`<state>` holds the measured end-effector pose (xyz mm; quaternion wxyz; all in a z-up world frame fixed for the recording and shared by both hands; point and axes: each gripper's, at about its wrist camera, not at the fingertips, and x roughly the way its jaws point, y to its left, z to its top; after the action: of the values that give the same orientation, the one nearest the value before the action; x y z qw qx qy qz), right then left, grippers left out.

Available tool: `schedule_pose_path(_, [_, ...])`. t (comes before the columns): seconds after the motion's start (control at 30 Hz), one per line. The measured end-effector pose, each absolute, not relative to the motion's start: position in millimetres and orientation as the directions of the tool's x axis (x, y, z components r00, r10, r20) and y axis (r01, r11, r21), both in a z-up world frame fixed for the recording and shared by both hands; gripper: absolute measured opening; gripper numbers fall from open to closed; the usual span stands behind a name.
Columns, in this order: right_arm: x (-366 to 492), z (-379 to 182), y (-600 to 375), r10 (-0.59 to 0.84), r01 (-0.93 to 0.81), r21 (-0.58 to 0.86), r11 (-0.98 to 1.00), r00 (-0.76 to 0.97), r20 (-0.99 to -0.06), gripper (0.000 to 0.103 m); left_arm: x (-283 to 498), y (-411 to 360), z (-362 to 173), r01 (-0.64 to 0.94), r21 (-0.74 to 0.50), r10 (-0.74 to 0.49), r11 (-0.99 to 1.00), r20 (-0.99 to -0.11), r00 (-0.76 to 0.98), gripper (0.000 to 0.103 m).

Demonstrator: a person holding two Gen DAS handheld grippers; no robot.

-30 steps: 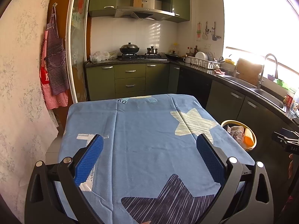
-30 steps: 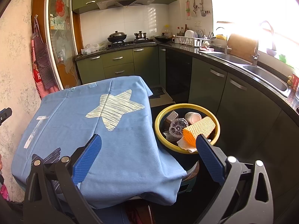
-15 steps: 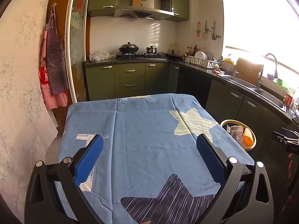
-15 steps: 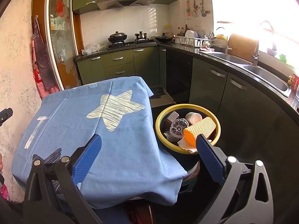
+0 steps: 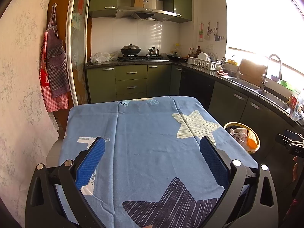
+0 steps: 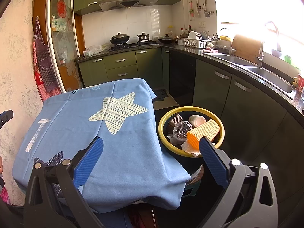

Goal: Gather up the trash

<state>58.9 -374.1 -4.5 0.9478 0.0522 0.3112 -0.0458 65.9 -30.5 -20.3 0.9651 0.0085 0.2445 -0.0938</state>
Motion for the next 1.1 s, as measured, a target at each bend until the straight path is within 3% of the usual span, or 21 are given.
schedule_pose_path(0.83, [62.1,-8.6,-371.9,-0.05,0.118,0.073,0.99,0.797,-0.602,0.096,78.5,-28.1,-23.9,0.211,-0.079,-0.222,0.974,-0.496,0.84,0.098])
schedule_pose_path(1.1, [64.1,-12.7,-373.6,-0.049,0.118,0.074,0.99,0.795,-0.605,0.096,88.9,-33.5,-26.3,0.198,-0.037,-0.19,0.98,-0.496,0.848,0.098])
